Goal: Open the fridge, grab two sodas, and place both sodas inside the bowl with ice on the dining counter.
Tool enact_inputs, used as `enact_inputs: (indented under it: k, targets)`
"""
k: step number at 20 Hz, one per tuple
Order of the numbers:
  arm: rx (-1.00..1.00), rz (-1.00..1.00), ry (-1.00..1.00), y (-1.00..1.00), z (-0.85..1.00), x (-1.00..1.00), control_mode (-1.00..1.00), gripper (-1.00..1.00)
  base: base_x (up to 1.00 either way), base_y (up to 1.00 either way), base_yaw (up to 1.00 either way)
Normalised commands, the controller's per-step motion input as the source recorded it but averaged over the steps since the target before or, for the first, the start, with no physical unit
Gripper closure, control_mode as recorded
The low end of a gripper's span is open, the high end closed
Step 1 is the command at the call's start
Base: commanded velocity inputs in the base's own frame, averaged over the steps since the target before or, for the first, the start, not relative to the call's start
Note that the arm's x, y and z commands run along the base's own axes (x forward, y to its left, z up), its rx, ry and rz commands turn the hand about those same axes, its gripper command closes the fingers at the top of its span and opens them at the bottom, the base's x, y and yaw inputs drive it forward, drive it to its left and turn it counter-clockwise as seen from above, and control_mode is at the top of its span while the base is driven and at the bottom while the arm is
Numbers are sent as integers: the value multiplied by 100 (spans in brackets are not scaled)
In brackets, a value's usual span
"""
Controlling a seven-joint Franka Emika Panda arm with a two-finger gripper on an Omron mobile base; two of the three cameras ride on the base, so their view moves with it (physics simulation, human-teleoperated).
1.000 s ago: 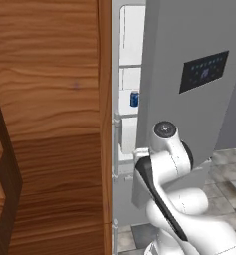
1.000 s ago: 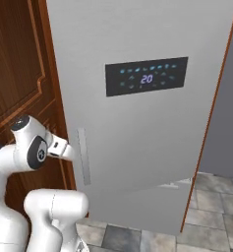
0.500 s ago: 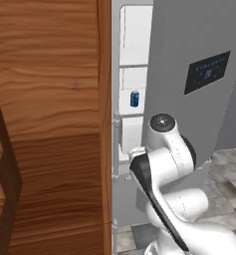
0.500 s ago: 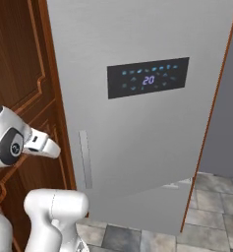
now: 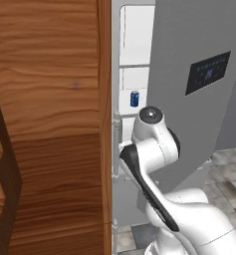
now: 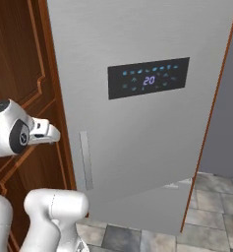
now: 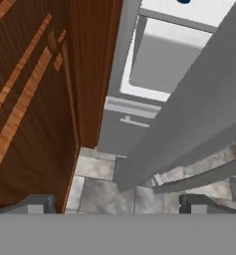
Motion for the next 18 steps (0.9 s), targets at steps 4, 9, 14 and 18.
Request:
enact_inputs:
  k: [4,9,14,18]
  targets:
    - [-6,27,0,47,-2,65,-100,-100,0,0,0]
    - [-9,17,0,41,0,61,-100,-100,0,0,0]
    - [-11,11,-1,15,0,67,-100,-100,0,0,0]
    - [-8,14,0,0,-4,81,-100,-100,0,0,0]
